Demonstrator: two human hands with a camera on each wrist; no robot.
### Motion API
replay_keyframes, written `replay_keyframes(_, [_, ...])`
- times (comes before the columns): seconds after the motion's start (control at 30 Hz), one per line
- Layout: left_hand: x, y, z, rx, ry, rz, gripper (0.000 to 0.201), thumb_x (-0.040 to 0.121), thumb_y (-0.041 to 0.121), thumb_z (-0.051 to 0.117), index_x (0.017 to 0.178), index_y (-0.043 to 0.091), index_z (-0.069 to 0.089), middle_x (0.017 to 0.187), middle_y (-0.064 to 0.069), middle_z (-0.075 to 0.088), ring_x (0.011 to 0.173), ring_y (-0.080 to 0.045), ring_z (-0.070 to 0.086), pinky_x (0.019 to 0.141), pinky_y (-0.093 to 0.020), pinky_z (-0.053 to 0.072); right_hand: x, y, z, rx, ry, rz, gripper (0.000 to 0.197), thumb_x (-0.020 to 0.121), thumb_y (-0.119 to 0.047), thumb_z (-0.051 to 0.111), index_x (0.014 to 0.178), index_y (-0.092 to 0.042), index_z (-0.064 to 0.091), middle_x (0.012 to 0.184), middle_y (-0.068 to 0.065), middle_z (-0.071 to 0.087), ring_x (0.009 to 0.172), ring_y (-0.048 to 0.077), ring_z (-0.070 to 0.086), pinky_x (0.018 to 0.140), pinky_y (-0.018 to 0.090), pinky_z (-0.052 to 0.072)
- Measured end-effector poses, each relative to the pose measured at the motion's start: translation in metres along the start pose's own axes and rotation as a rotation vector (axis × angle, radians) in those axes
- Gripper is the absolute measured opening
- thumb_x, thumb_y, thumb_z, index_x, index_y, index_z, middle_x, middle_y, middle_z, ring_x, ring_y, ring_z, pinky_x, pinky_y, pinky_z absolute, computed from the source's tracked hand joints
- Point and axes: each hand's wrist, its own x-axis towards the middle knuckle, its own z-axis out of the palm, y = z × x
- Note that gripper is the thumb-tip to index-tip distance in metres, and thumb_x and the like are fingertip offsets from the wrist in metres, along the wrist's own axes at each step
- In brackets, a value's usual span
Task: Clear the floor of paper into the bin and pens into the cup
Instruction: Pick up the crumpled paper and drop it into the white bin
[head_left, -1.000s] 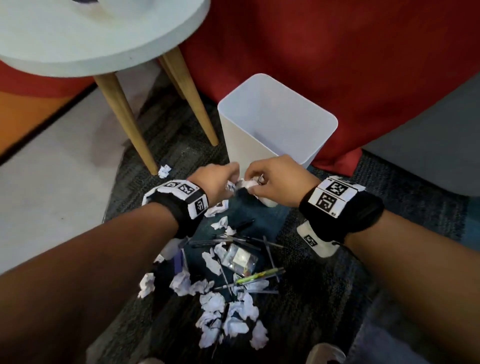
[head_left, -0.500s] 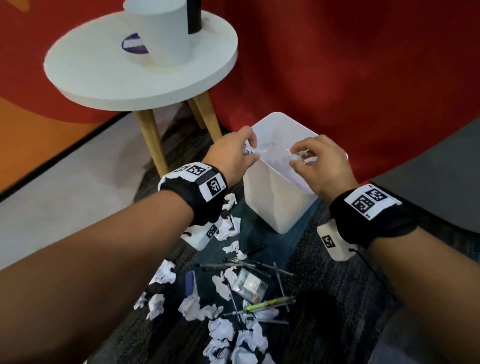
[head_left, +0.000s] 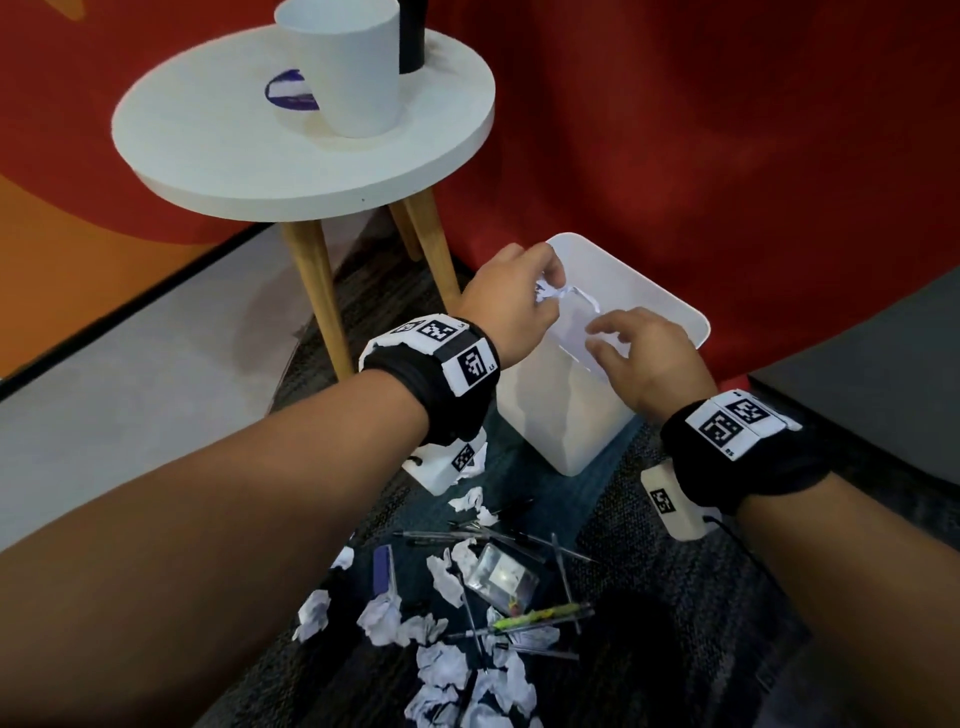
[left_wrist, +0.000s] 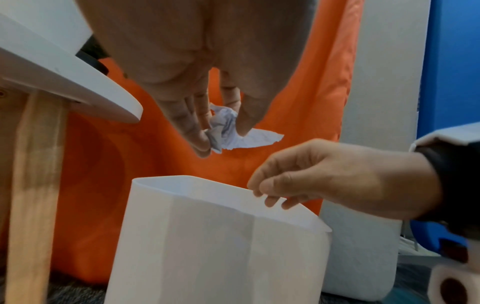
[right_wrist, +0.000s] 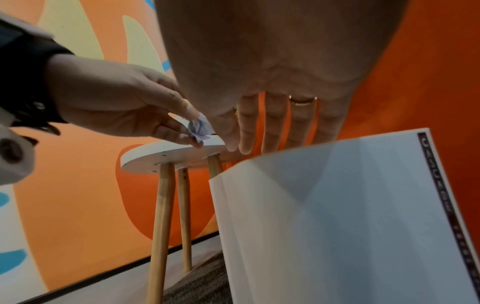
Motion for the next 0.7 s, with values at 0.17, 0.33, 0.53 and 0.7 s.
replay_keyframes(0.17, [0.008, 0.004, 0.019, 0.007, -0.047, 0.063, 0.019, 0.091, 0.018, 0.059, 0.11, 0.014, 0.058, 0.108, -0.006, 0.052, 0.085, -0.017, 0.051, 0.084, -0.032, 0.045, -0.003, 0.0, -0.002, 0.103, 0.151, -0.017, 0.017, 0.091, -0.029, 0.058, 0.105, -0.024, 0.065, 0.104, -0.003, 0.061, 0.086, 0.021, 0.061, 0.078, 0.04, 0.051])
replay_keyframes(0.33, [0.013, 0.003, 0.038, 0.037, -0.127, 0.087, 0.024, 0.092, 0.022, 0.059, 0.116, 0.02, 0.059, 0.121, -0.002, 0.053, 0.1, -0.019, 0.056, 0.088, -0.033, 0.045, -0.006, 0.004, -0.009, 0.138, 0.171, 0.006, 0.02, 0.088, -0.027, 0.059, 0.108, -0.024, 0.064, 0.104, -0.004, 0.064, 0.082, 0.018, 0.063, 0.077, 0.04, 0.053])
replay_keyframes(0.53, [-0.007, -0.01, 0.054, 0.107, -0.191, 0.093, 0.026, 0.092, 0.035, 0.057, 0.116, 0.027, 0.06, 0.122, 0.001, 0.051, 0.111, -0.021, 0.053, 0.095, -0.04, 0.043, -0.01, 0.006, -0.014, 0.112, 0.24, 0.045, 0.014, 0.083, -0.018, 0.057, 0.096, -0.021, 0.053, 0.089, -0.004, 0.049, 0.079, 0.02, 0.053, 0.071, 0.036, 0.045])
replay_keyframes(0.7, [-0.043, -0.024, 0.054, 0.041, -0.187, 0.034, 0.012, 0.089, 0.031, 0.055, 0.092, 0.02, 0.058, 0.089, 0.004, 0.05, 0.089, -0.019, 0.054, 0.071, -0.028, 0.038, -0.03, -0.034, 0.003, 0.155, 0.156, -0.217, 0.012, 0.077, -0.006, 0.056, 0.078, -0.014, 0.048, 0.068, -0.004, 0.045, 0.062, 0.019, 0.043, 0.058, 0.034, 0.037])
